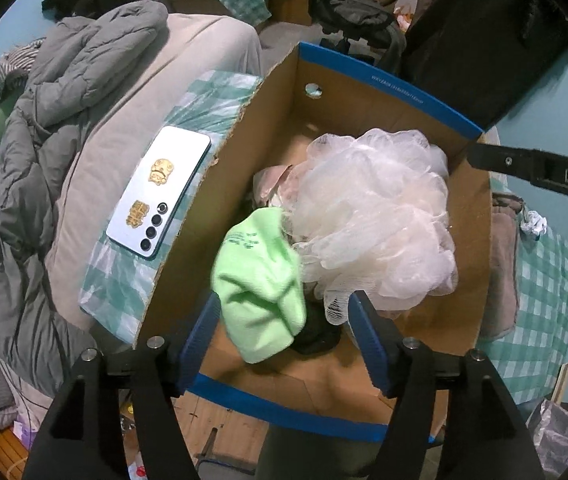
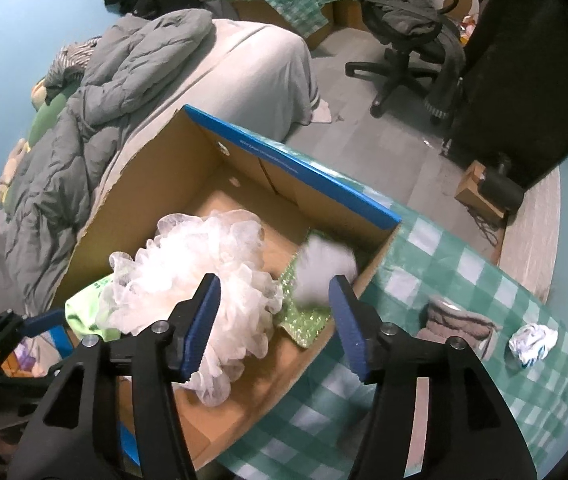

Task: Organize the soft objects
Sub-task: 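Move both tools back over the table toward the grey mitt and bundled sock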

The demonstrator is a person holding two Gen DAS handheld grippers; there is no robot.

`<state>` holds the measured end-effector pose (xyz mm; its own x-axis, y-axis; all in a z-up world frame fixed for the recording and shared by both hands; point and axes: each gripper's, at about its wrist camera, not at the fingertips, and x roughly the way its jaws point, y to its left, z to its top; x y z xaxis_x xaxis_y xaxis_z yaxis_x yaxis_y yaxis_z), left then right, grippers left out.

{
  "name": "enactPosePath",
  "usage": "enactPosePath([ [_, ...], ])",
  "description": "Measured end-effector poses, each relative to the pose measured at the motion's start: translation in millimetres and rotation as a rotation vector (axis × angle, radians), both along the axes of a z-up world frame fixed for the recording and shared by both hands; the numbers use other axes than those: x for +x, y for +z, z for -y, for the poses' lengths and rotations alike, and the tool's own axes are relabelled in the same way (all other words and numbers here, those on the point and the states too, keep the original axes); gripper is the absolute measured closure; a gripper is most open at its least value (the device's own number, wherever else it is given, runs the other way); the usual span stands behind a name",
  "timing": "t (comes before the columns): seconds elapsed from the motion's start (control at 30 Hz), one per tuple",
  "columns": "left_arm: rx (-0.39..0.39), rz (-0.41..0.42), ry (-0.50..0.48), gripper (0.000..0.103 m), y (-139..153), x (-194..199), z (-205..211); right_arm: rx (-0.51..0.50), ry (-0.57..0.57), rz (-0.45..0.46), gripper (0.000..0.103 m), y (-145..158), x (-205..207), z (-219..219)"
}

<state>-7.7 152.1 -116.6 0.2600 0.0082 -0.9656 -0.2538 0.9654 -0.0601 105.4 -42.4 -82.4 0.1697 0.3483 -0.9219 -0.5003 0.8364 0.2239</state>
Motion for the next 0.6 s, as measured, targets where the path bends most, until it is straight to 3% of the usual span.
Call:
enactPosePath([
  [0.6,-0.002,0.038,-0.045,0.032,34,-2,46,0.028,-0.035,-0.003,0.039,21,-15,45],
])
